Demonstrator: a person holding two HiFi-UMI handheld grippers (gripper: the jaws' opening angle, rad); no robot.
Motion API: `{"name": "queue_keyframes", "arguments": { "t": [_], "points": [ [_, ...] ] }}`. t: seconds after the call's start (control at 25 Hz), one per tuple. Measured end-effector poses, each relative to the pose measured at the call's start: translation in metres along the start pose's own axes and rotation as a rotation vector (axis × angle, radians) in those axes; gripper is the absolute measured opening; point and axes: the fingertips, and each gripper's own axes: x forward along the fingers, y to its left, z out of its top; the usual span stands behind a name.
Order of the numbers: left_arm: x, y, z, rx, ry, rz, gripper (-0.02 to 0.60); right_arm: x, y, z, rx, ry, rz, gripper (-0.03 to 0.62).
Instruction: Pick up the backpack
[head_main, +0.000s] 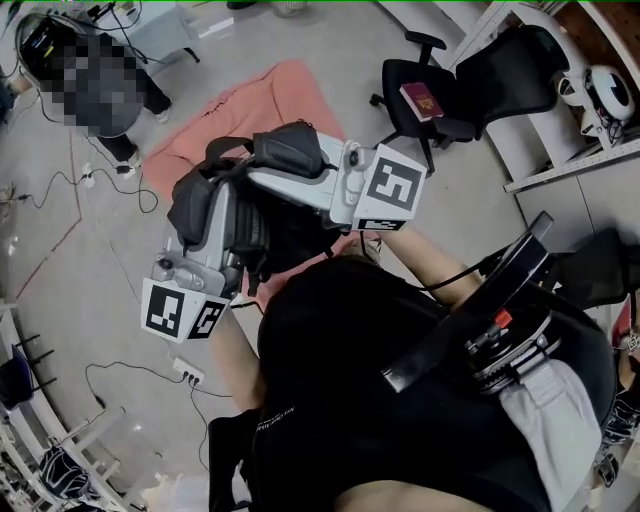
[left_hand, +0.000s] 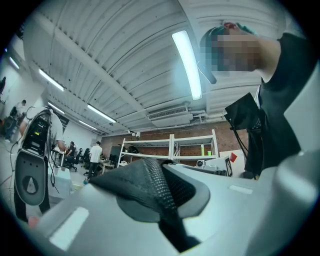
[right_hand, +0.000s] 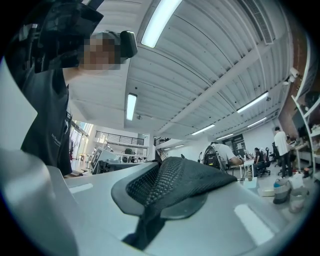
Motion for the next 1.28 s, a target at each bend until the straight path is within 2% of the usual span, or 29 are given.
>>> {"name": "queue_keyframes", "arguments": {
  "t": [0.68,1.28],
  "points": [
    [0.003,0.0,-0.013,-0.044,0.009,0.007,0.018,-0.004,-0.005,-0.01,0.008,0.034,-0.03,0.044],
    [0.005,-0.001,-0.015,-0.031,0.018,0.009,0.017,-0.007,-0.006,-0.013,0.003,0.043,-0.029,0.034]
  ]
}}
